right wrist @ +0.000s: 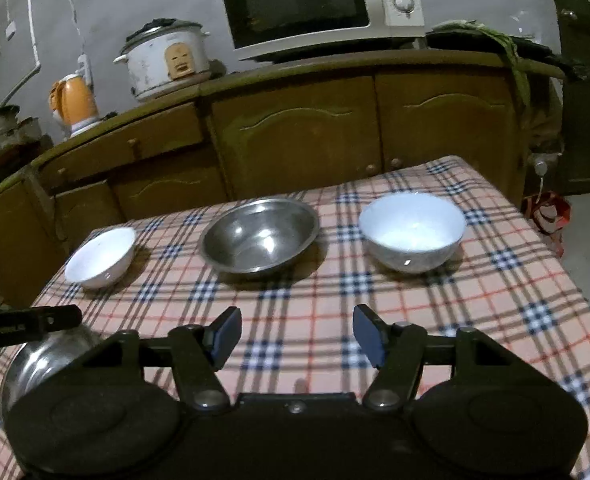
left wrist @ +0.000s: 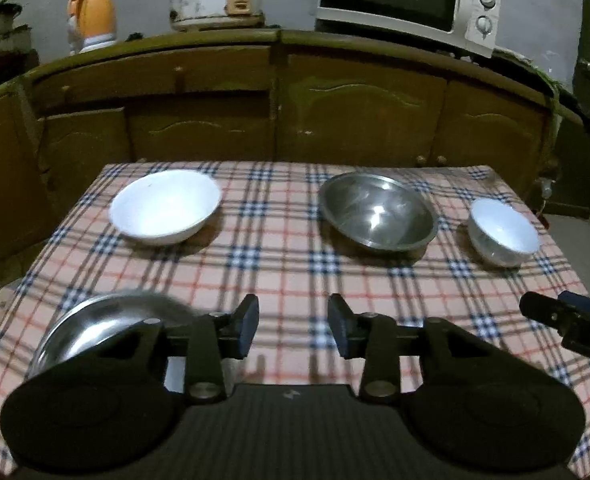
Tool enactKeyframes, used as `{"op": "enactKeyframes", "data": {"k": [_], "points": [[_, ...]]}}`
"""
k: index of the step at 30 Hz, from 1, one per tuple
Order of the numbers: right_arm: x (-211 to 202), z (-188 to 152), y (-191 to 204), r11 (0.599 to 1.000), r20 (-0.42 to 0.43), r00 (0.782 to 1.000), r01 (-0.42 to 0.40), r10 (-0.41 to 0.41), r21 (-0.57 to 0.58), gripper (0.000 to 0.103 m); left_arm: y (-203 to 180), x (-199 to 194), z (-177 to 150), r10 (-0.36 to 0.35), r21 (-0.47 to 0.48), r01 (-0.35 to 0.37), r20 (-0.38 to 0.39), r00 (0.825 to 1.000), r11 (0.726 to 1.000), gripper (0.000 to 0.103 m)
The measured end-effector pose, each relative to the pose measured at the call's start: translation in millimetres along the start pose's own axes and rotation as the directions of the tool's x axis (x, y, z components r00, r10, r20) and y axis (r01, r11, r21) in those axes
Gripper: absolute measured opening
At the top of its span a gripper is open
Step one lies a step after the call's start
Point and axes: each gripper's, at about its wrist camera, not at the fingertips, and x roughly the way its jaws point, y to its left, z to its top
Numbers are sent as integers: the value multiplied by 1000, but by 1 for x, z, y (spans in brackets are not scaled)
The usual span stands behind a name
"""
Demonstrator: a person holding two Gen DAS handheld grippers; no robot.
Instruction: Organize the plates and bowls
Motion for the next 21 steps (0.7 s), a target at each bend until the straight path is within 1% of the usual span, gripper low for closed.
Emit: {"op": "enactKeyframes", "data": {"k": [1, 5, 6, 8, 11, 12, 15, 20, 21], "points": [[3, 3, -2, 1000, -1, 1000, -2, 2, 2, 75, -3, 3, 4, 1, 0, -1, 2, 1000, 1000, 47], [22, 17, -12, 1000, -11, 1000, -9, 10, 14, 76, -15, 20, 21, 8, 13, -8, 10, 1000, 1000, 52], [28, 21, -14, 1000, -14, 1000, -11, 12, 21, 76, -16, 26, 25, 10, 11, -10, 10, 1000, 1000, 55], [43, 29, -15, 999, -23, 1000, -17, 18, 31, 82, -17, 38, 34, 10, 2, -10, 12, 1000, 1000, 58], [67, 39, -13, 999, -40, 999, -18, 20, 44, 82, -21, 58, 46, 11, -6, -11, 6, 1000, 1000, 63], [76, 43, -12, 998, -46, 998, -27, 29, 50, 82, -23, 66, 50, 15, -3, -15, 3, 1000, 1000, 68], [106, 52, -9, 997, -81, 996, -39, 45, 71, 82, -27, 89, 60, 21, 7, -21, -2, 1000, 1000, 71], [151, 62, -2, 996, -142, 990, 6, 7, 94, 82, -30, 126, 73, 23, 12, -23, -20, 1000, 1000, 74], [157, 63, -1, 996, -142, 990, 8, 5, 89, 82, -31, 134, 74, 23, 16, -23, -23, 999, 1000, 74]]}}
